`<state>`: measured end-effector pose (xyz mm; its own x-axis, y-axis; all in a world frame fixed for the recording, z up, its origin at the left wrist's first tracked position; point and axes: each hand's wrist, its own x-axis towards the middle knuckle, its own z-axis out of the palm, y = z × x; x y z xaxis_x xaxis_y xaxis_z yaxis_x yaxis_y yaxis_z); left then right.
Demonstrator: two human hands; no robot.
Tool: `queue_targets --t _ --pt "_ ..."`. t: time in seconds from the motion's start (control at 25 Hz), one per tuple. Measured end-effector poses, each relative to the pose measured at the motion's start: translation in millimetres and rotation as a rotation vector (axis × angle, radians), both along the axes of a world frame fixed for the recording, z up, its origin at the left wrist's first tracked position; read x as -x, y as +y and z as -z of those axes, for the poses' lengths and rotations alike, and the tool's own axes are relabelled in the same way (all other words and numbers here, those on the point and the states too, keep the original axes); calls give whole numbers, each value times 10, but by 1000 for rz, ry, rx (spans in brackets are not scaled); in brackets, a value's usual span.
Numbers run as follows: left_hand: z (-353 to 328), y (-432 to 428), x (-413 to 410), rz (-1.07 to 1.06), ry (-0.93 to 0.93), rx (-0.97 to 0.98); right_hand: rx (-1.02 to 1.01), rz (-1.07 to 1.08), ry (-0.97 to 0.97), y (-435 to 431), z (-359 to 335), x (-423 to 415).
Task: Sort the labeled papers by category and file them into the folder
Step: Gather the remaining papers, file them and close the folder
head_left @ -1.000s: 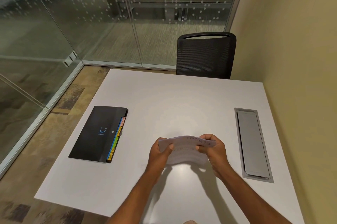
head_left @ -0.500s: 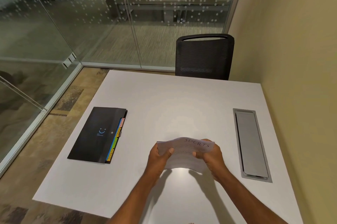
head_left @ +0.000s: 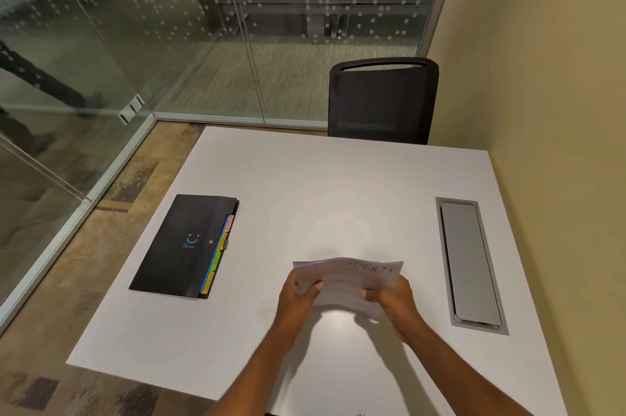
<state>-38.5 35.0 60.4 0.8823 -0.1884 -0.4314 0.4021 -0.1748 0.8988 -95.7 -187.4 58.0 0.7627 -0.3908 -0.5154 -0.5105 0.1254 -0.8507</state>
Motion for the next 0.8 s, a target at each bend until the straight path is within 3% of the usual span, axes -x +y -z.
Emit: queue_targets --t 0.36,0.6,0.8 --pt "-268 49 -139 -20 -2 55 48 -135 -109 -177 -165 16" --pt "-546 156 -323 -106 98 73 69 -170 -102 -221 -282 37" --pt "-619 348 -390 10 233 190 10 -121 -110 -55 -387 -51"
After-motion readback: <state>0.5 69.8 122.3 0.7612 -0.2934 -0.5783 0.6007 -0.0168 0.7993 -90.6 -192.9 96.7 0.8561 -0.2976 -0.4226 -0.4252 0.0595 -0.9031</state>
